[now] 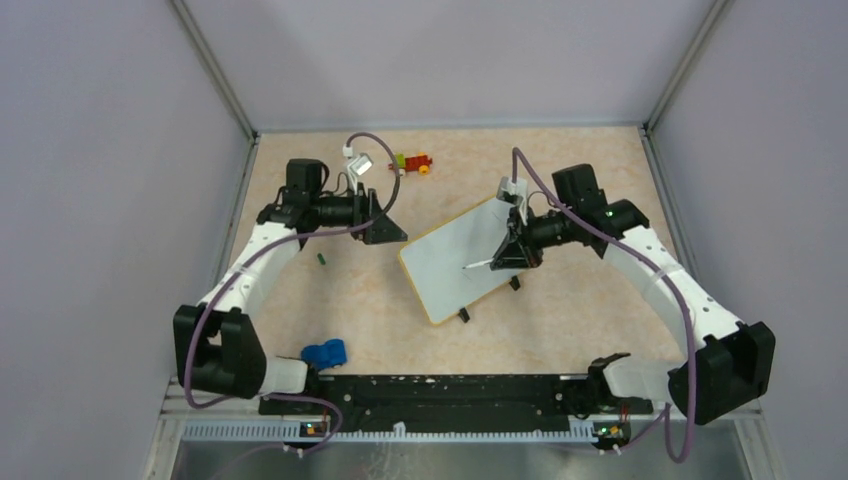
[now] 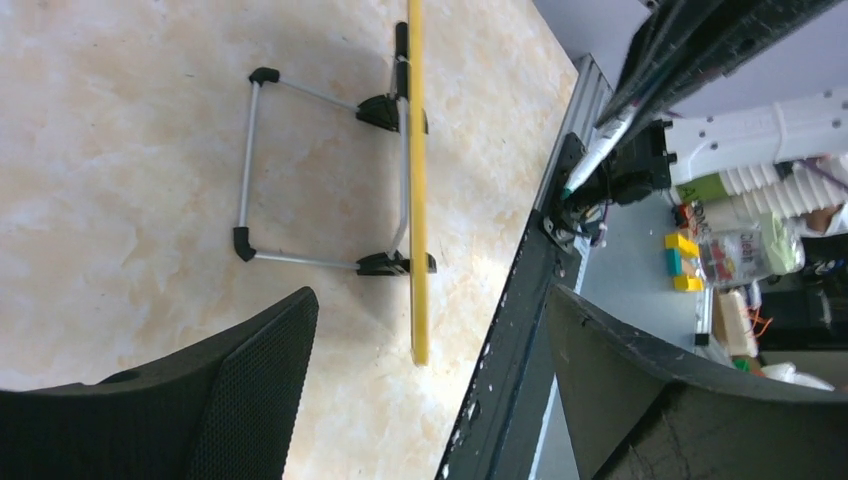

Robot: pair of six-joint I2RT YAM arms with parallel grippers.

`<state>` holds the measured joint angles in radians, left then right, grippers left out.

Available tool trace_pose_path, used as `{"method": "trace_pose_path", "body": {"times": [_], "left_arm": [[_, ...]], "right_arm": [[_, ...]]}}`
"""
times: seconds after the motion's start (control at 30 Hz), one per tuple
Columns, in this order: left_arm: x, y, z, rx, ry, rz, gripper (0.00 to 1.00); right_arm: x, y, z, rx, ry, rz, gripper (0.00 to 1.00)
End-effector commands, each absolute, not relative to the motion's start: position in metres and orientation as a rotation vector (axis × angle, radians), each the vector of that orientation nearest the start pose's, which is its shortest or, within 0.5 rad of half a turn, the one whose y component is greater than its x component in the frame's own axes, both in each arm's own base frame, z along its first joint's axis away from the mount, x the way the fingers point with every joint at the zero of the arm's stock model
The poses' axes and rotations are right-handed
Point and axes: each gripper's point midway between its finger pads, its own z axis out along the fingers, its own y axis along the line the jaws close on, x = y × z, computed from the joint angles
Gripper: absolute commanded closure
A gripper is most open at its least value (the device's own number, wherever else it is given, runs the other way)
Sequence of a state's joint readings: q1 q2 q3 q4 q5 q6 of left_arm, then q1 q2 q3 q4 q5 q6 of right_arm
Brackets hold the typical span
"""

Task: Write a sentence on the whiteboard
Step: Adjust the whiteboard on the whiteboard stand.

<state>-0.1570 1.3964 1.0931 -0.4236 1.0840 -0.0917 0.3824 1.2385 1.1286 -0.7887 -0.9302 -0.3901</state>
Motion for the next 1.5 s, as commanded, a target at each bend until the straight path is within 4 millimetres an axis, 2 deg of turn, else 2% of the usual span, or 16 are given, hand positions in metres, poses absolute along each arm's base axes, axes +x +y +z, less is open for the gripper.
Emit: {"method": "trace_pose_path", "body": {"times": [0.0,0.1,0.27,0.43,0.63,0.9,1.2,1.47], "left_arm": [[0.267,-0.195,0.257,0.651,1.887,-1.371,0.1],[0.255,-0.176,0.264,0.595,1.83,-1.323,0.06],[0.241,-0.169,0.263,0.615,1.831,-1.242,0.05],[0.255,-0.164,0.249,0.604,1.94,-1.223,0.08],[0.266,-0.174,0.239,0.63,1.98,-1.301,0.12],[0.274,-0.189,0.238,0.71,2.005,-1.316,0.12],[0.273,-0.203,0.232,0.771,2.037,-1.327,0.13],[0.271,-0.211,0.228,0.792,2.036,-1.349,0.15]], "right_arm": [[0.206,0.24,0.244,-1.286,1.824,1.06,1.0],[0.198,0.247,0.243,-1.33,1.82,1.042,1.0],[0.195,0.257,0.239,-1.383,1.814,1.002,1.0],[0.198,0.268,0.237,-1.403,1.793,0.941,1.0],[0.193,0.281,0.25,-1.425,1.734,0.922,1.0],[0.196,0.286,0.246,-1.428,1.705,0.864,1.0],[0.194,0.29,0.243,-1.396,1.667,0.83,1.0],[0.187,0.298,0.248,-1.403,1.622,0.882,1.0]]}}
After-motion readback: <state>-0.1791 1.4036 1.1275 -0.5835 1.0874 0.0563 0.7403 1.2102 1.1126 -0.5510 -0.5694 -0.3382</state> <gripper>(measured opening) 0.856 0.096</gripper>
